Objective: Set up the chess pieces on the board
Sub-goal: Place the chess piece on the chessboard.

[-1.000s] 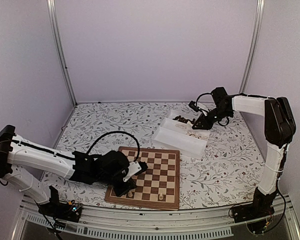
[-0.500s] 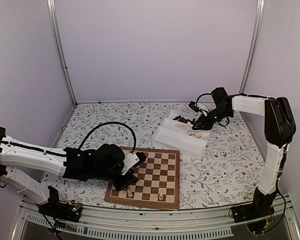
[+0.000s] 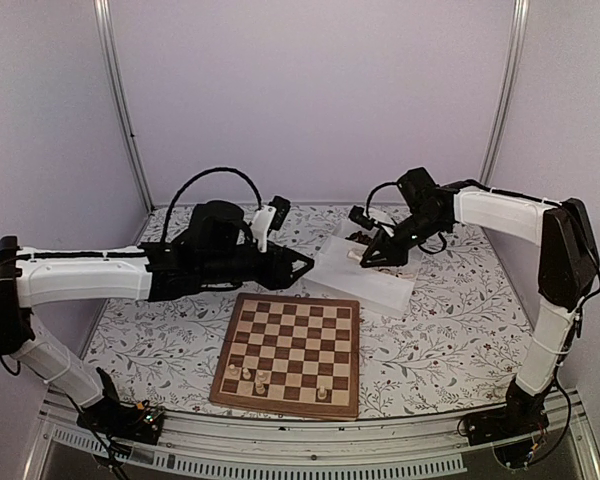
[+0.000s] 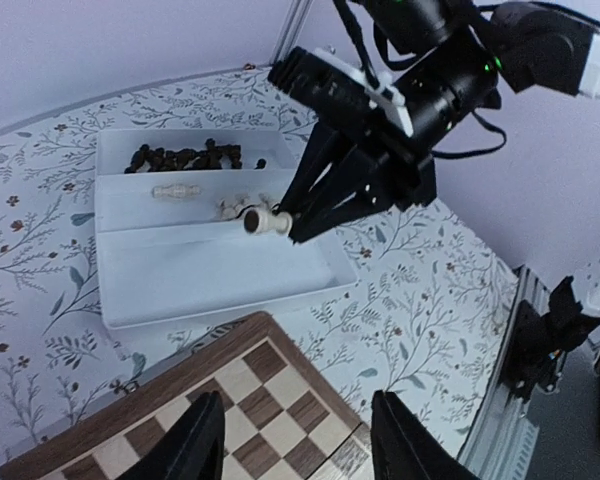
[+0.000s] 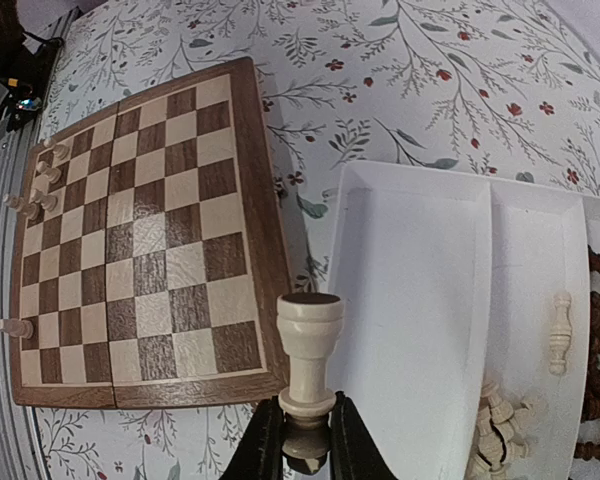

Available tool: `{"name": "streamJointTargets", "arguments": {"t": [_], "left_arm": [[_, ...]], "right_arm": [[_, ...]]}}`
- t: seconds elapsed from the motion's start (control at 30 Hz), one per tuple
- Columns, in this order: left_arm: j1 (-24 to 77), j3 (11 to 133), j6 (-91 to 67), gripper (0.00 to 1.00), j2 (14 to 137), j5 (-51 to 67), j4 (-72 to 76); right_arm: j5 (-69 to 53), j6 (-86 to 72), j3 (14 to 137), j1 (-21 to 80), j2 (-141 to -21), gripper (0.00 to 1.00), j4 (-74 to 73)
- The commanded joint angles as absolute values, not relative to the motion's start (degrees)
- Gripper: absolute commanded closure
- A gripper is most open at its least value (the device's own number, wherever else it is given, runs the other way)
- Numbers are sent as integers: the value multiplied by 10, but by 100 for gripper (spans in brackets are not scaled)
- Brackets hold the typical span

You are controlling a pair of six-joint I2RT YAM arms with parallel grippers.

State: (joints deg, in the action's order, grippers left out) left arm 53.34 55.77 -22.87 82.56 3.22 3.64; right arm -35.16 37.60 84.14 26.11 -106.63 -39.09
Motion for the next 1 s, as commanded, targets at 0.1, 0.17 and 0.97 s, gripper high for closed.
{"name": "streamJointTargets", "arguments": {"t": [0.1, 0.17, 0.97], "left_arm": [[514, 632, -332, 47, 954, 150, 163], [513, 647, -339, 47, 980, 158, 164], [489, 659, -375, 58, 1043, 197, 178]], "right_arm": [[-359, 399, 862, 321, -1036, 88, -437], [-361, 400, 864, 329, -1032, 87, -441], [-416, 425, 848, 353, -1008, 87, -461]]}}
